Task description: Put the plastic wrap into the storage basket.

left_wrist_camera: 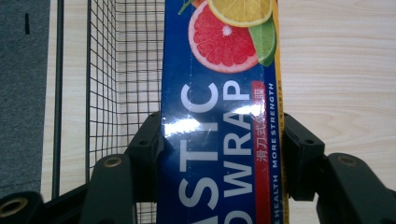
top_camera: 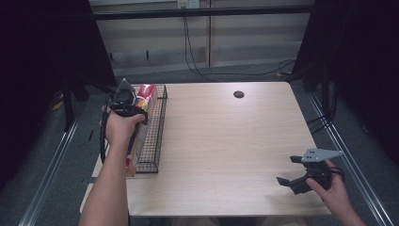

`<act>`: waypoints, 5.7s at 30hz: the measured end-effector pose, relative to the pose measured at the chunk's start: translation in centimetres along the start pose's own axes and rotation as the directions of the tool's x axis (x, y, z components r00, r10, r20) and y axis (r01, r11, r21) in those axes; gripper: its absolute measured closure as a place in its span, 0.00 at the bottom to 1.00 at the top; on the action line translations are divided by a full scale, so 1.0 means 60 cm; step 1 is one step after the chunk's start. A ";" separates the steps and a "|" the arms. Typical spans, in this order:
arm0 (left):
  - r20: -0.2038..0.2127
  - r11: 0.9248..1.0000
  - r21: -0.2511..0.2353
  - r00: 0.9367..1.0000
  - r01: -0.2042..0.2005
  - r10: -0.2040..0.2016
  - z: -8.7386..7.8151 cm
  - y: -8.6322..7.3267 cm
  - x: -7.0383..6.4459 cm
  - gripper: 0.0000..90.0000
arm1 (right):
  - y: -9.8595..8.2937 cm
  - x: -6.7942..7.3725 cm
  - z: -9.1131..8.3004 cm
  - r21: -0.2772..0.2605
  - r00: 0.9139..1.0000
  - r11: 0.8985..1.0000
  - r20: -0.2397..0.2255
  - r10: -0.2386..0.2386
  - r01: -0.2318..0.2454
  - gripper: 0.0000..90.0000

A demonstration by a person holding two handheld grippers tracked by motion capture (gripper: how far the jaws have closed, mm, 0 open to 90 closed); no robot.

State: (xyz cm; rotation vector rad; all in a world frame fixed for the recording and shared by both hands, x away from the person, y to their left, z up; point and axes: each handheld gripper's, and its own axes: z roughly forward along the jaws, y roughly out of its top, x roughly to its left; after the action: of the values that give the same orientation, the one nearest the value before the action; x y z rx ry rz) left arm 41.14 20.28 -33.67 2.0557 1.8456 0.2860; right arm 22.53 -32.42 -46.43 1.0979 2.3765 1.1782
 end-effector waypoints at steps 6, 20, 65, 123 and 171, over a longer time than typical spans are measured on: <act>-0.007 1.000 0.006 1.000 0.005 -0.005 0.005 -0.002 0.006 0.48 | 0.000 -0.001 -0.001 0.000 1.000 1.000 0.002 0.005 -0.005 0.00; -0.009 0.999 0.015 0.999 0.032 -0.032 0.024 -0.006 0.026 0.48 | -0.001 0.001 0.000 0.001 1.000 1.000 0.000 0.007 -0.007 0.00; -0.018 0.997 0.021 0.997 0.072 -0.072 0.069 0.011 0.042 0.48 | -0.002 0.003 0.004 0.015 1.000 1.000 -0.009 -0.002 0.002 0.00; -0.028 0.991 0.069 0.994 0.112 -0.110 0.114 0.012 0.043 0.47 | -0.001 0.003 0.004 0.014 1.000 1.000 -0.015 -0.003 0.003 0.00; -0.041 0.992 0.097 0.996 0.079 -0.076 0.133 0.009 0.038 0.44 | 0.000 0.005 0.005 0.016 1.000 1.000 -0.019 -0.007 0.007 0.00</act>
State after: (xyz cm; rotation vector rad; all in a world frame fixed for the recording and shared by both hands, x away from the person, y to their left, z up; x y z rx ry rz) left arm 44.99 21.44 -40.93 2.0497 1.9942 0.2183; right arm 22.50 -32.03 -46.58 1.0879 2.4059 1.1738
